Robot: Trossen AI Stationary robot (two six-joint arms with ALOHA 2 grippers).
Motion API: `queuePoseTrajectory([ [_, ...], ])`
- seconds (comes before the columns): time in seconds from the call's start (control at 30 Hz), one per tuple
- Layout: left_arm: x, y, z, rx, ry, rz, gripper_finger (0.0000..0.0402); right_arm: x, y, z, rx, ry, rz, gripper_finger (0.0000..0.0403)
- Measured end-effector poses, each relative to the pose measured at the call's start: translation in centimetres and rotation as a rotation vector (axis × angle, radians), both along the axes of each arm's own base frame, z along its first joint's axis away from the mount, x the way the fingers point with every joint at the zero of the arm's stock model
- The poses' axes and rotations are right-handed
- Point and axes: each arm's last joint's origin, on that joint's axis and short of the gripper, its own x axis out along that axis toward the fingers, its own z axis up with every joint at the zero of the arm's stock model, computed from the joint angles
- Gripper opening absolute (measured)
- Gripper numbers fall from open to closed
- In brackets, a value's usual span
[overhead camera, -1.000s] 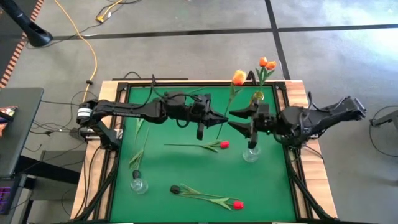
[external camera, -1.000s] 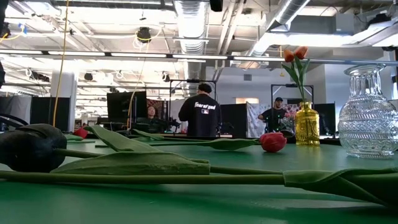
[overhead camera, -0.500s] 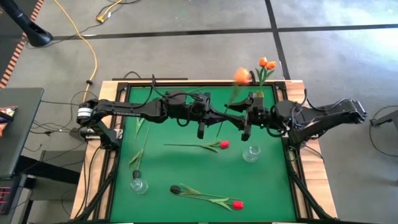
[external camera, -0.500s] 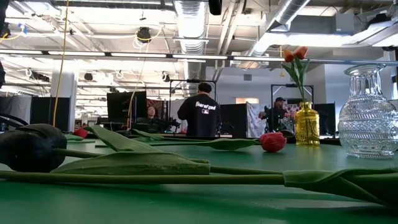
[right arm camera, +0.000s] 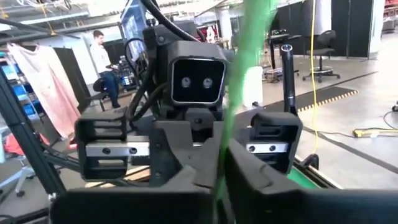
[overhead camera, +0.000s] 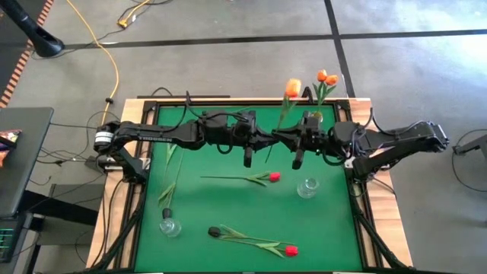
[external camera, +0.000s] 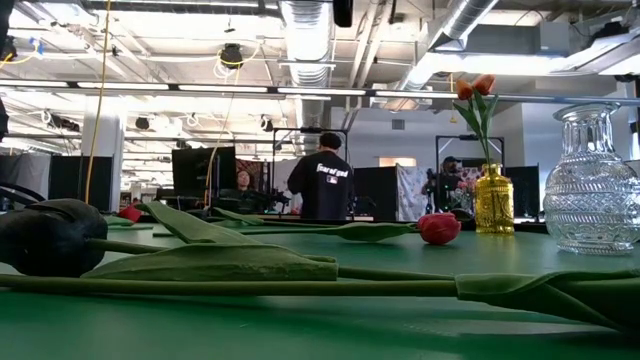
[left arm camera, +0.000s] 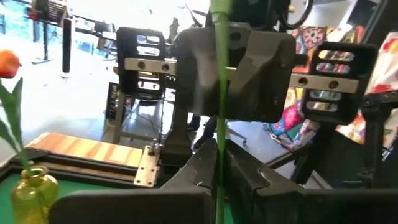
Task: Sort flowers into vase by color
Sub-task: Put the orange tulip into the yellow flower vase
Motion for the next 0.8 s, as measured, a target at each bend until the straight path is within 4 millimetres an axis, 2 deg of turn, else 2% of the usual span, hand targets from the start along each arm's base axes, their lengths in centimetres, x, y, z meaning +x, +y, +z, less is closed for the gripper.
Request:
queuePoseTrajectory([
  [0.07, 0.0, 0.0, -0.1, 0.022, 0.012, 0.003, 0.0023, 0.1, 0.0, -0.1, -0.006, 0.006, 0.0, 0.0022],
  [0.37, -0.1, 0.5, -1.1, 0.109, 0.11, 0.031, 0.0108, -0.5, -0.1, 0.1, -0.005, 0.015, 0.001, 0.0027],
  [0.6, -1.0, 3.1, -0.6, 0.036, 0.202, 0.096, 0.0175, -2.7, -0.6, 0.1, -0.015, 0.096, -0.051, 0.0026],
  [0.8, -2.4, 5.7, -0.2, 0.006, 0.329, 0.109, 0.0196, -5.2, -1.2, 0.2, -0.029, 0.163, -0.136, 0.0024],
])
